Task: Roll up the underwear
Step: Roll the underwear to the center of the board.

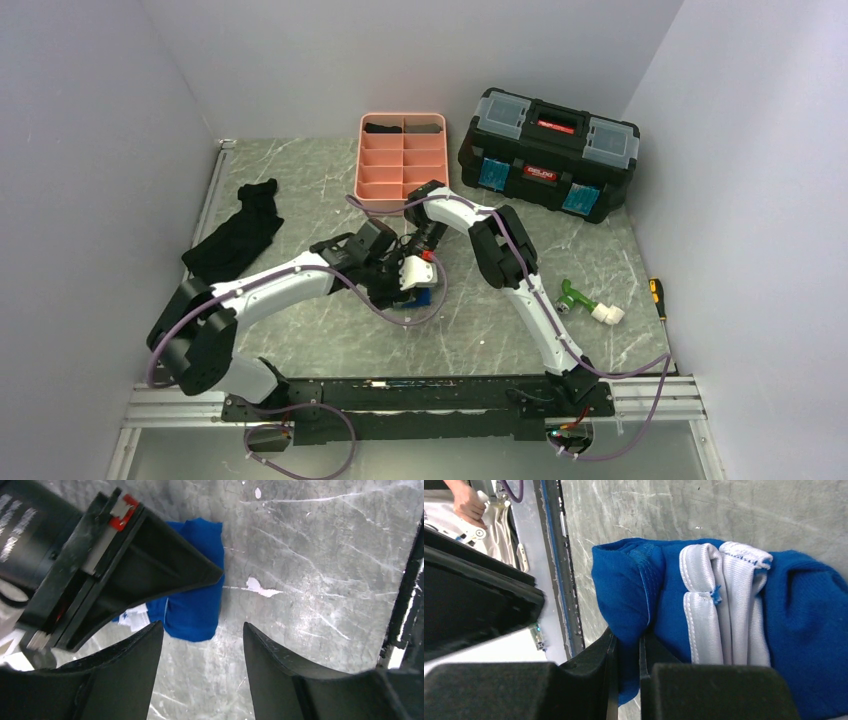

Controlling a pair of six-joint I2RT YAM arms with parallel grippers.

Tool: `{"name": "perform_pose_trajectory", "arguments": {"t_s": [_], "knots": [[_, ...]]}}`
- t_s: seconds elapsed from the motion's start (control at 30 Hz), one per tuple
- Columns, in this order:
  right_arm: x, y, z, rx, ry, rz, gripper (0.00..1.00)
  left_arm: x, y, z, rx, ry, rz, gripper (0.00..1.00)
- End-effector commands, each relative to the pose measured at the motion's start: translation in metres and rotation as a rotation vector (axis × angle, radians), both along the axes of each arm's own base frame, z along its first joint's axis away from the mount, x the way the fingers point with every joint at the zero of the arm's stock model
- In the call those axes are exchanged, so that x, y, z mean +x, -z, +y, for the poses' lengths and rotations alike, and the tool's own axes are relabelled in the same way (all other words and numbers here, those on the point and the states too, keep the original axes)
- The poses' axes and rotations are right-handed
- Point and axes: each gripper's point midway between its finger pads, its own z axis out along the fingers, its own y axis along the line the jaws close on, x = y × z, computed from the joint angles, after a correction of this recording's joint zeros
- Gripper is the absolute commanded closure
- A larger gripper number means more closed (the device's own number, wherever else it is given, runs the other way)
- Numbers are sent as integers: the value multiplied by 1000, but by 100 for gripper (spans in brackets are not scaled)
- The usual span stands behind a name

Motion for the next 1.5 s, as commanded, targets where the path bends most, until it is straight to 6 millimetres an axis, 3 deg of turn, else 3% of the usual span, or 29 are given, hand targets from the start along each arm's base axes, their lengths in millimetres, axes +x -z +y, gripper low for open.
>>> {"name": "perform_pose_trajectory", "arguments": {"t_s": [0.0,0.2,0.43,0.7,1.13,1.2,1.27,1.37,1.47], "knots": [[1,40,-11,-36,-84,-55,100,16,0,-21,7,34,-84,35],[1,42,-11,-44,-85,-54,100,20,27,-22,82,40,-86,34],[1,43,-12,-49,-86,-51,100,25,45,-22,121,21,-107,35],[2,43,-12,-50,-84,-54,100,16,61,-23,171,55,-76,45],[4,41,-11,-54,-79,-63,97,-1,86,-11,289,99,8,81],[4,40,-11,-54,-78,-63,96,-2,88,-9,302,100,22,92],[5,39,-11,-57,-76,-70,92,-5,92,-5,320,99,35,100],[8,35,-12,-59,-63,-81,83,-8,95,1,333,95,38,100],[13,26,-13,-51,-36,-99,66,-11,99,9,349,87,33,100]]}}
